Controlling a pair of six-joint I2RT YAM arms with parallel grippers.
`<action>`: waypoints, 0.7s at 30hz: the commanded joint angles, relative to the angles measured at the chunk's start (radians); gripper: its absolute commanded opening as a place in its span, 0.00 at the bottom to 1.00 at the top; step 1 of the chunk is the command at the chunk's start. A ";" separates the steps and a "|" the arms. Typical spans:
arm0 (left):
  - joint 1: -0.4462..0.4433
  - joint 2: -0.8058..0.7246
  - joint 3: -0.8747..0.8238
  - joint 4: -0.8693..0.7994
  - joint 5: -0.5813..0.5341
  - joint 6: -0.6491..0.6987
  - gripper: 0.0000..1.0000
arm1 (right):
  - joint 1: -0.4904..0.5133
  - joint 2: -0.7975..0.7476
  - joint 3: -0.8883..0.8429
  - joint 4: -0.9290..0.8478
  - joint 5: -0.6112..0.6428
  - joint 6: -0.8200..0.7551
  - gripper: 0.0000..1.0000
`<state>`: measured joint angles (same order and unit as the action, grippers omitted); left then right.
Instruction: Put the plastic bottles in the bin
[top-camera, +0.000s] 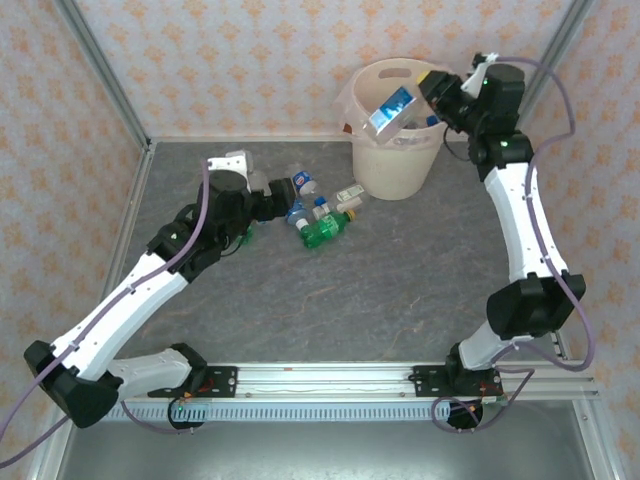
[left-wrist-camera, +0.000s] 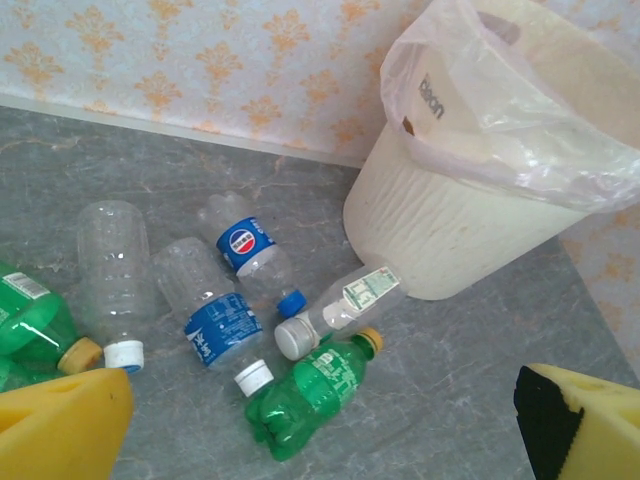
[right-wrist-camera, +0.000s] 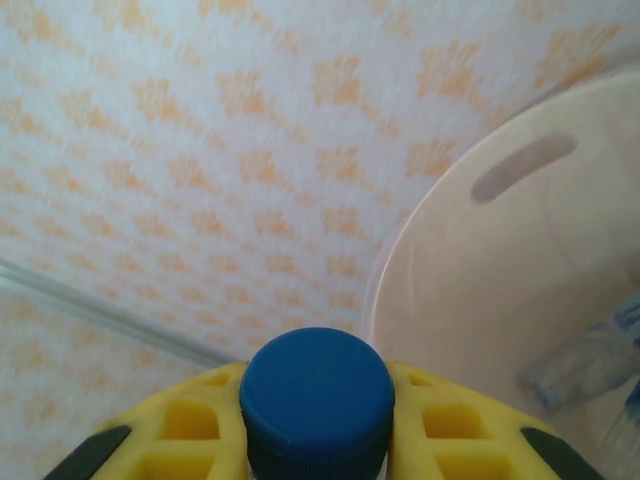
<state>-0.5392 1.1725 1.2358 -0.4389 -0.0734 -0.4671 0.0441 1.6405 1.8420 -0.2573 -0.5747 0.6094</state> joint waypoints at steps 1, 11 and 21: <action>0.028 0.058 0.086 -0.016 0.066 0.082 0.99 | -0.014 0.065 0.081 -0.016 0.104 0.042 0.23; 0.074 0.068 0.057 0.038 0.135 0.110 0.99 | -0.015 0.290 0.336 -0.029 0.397 0.118 0.23; 0.117 0.035 -0.019 0.033 0.195 0.127 0.99 | 0.039 0.517 0.638 -0.093 0.464 0.154 0.58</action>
<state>-0.4355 1.2343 1.2354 -0.4267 0.0837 -0.3641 0.0635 2.1311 2.3882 -0.3222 -0.1467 0.7490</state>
